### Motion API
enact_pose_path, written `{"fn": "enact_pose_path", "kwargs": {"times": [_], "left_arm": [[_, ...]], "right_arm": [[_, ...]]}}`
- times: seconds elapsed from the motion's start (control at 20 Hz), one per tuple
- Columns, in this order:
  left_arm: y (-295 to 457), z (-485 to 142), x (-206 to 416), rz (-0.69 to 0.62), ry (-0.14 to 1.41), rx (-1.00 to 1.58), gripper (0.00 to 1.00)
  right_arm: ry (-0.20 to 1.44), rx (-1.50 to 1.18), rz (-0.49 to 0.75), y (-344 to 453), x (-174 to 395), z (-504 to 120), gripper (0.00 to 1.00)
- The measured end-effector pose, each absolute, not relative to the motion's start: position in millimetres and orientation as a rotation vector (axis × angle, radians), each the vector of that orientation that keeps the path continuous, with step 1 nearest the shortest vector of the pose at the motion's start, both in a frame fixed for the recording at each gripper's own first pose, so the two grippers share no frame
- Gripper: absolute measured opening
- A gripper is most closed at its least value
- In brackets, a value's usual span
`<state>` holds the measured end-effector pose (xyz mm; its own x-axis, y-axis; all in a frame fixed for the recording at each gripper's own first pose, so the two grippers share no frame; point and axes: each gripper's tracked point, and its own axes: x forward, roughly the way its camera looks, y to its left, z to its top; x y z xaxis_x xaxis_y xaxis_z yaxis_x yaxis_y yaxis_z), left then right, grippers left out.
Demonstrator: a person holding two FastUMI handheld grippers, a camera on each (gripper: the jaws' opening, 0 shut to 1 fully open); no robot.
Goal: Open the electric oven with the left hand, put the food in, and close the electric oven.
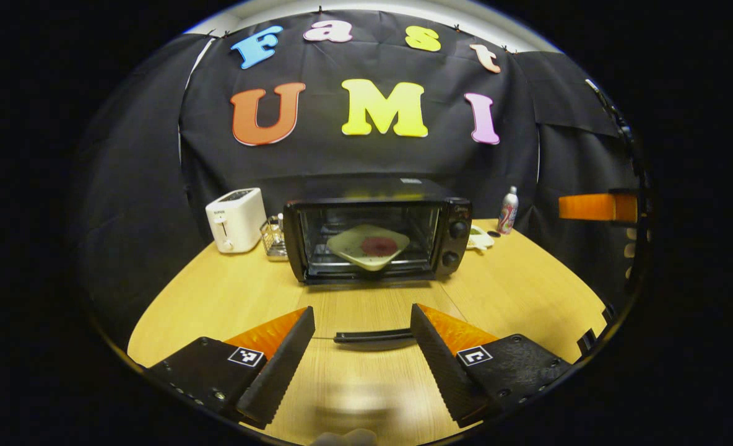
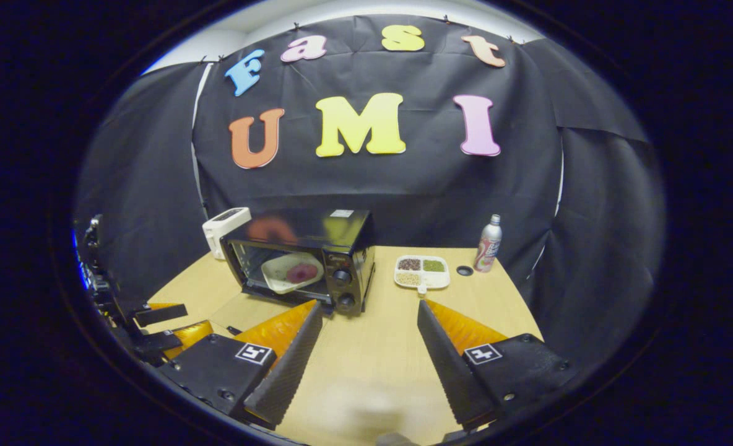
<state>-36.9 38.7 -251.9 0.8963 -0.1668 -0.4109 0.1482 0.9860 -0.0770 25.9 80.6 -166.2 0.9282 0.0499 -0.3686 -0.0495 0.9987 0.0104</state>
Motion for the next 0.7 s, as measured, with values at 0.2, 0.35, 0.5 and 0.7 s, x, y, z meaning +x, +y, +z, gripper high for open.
{"fn": "enact_pose_path", "kwargs": {"times": [0.2, 0.35, 0.5, 0.7], "left_arm": [[14.5, -290.2, -39.5, -0.162, 0.486, -0.025, 0.97], [3.2, -313.3, -44.7, -0.155, 0.525, -0.025, 0.97], [-0.7, -332.8, -46.9, -0.143, 0.562, -0.027, 0.97], [-0.5, -346.9, -43.6, -0.138, 0.581, -0.027, 0.97]], "right_arm": [[0.394, -0.016, 0.03, 49.6, 8.4, -163.0, 0.98], [0.408, -0.055, 0.024, 31.5, 1.1, -162.7, 0.96], [0.411, -0.048, 0.015, 24.2, -5.8, -159.3, 0.96], [0.424, -0.048, 0.006, 22.2, -14.6, -162.1, 0.98]]}}
